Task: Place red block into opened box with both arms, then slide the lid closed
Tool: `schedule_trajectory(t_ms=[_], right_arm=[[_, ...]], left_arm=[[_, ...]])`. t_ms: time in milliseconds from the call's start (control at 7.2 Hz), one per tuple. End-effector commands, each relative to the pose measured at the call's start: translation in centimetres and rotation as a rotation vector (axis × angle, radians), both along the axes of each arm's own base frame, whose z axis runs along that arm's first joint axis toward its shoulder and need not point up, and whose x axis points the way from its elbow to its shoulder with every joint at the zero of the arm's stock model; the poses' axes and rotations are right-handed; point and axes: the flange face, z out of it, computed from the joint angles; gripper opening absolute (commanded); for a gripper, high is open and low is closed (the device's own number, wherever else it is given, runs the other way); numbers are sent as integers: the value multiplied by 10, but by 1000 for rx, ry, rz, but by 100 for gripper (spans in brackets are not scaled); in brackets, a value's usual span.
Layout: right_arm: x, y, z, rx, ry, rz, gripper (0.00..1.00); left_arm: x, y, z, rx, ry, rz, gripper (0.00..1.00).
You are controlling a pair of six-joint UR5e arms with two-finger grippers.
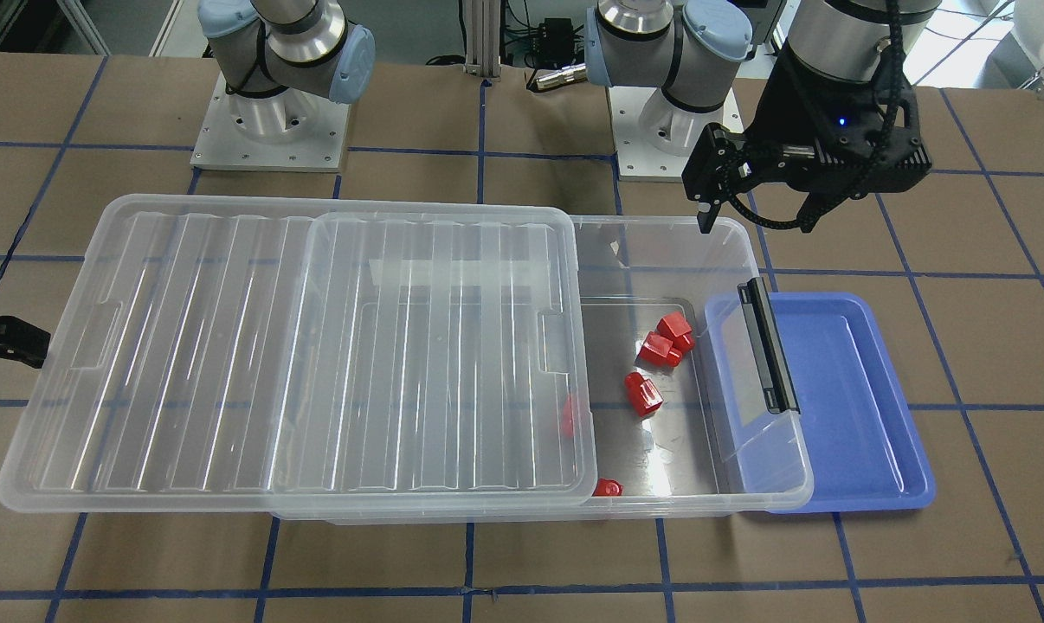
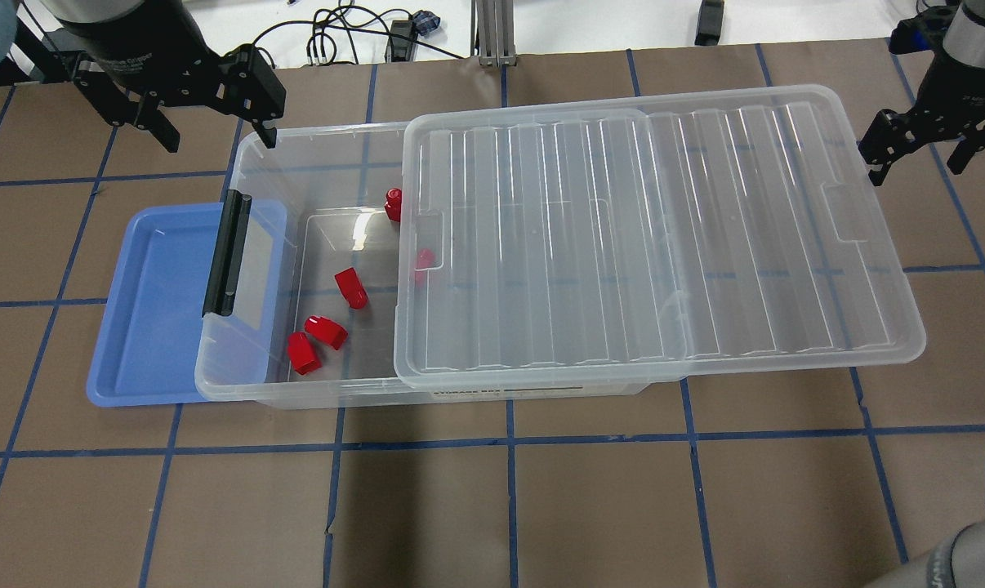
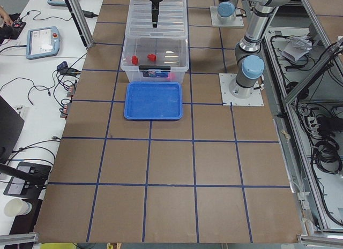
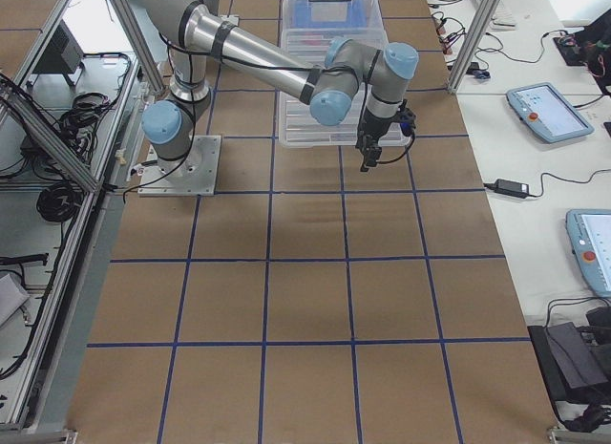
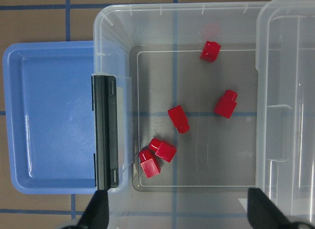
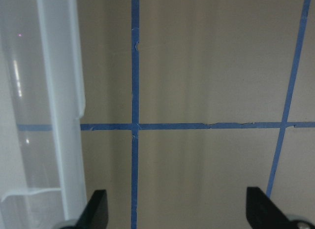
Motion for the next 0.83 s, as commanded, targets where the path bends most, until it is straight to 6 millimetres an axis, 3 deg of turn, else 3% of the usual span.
schedule_trajectory(t_ms=[0,278,694], right_arm=[[5,2,0,14,-14,-9,100],[21,1,0,9,-20,-68,100],[80,-5,-3,1,-36,-119,100]], left_arm=[[-1,0,2,1,3,-1,100],[-3,12,1,15,-3,-7,100],[0,10,7,0,-4,-1,100]])
